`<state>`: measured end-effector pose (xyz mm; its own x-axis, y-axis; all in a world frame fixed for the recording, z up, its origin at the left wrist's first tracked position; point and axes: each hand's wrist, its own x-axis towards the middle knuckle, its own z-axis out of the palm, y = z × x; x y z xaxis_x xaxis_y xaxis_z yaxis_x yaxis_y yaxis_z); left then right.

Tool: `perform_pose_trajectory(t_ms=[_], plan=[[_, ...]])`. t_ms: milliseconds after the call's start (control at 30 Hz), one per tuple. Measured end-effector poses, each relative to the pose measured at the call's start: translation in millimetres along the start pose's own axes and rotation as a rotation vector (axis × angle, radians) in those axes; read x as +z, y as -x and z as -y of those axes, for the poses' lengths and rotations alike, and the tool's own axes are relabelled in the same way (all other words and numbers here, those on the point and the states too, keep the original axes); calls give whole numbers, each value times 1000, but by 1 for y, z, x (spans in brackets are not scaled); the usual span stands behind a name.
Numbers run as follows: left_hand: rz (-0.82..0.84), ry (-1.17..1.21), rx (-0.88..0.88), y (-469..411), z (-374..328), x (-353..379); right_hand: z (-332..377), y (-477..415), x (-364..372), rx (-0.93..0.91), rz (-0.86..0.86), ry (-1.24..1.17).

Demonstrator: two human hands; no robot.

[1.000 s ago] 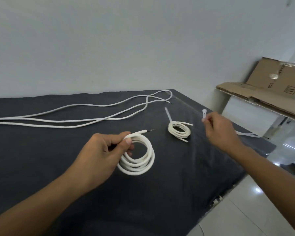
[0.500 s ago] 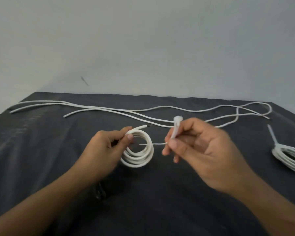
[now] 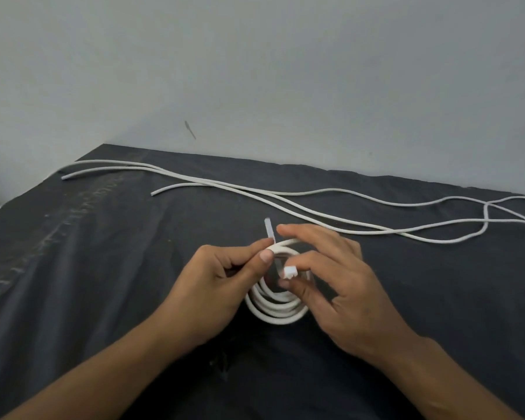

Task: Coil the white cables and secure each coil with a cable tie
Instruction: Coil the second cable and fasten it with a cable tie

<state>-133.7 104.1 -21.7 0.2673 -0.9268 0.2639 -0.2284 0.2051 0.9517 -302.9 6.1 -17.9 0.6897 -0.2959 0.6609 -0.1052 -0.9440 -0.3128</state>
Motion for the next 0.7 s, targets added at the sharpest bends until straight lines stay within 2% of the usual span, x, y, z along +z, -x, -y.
perform_pose_trajectory(t_ms=[167, 267, 367, 433, 700], plan=[[-48, 221, 0, 2, 2, 7, 6, 5, 6, 45, -7, 62], [-131, 312, -78, 3, 5, 12, 10, 6, 9, 72, -24, 102], [-22, 354, -46, 5, 8, 14, 14, 8, 12, 149, -43, 85], [48, 352, -5, 6, 5, 14, 16, 10, 12, 218, -67, 6], [-10, 70, 74, 8, -1, 13, 21, 7, 6, 337, -170, -181]])
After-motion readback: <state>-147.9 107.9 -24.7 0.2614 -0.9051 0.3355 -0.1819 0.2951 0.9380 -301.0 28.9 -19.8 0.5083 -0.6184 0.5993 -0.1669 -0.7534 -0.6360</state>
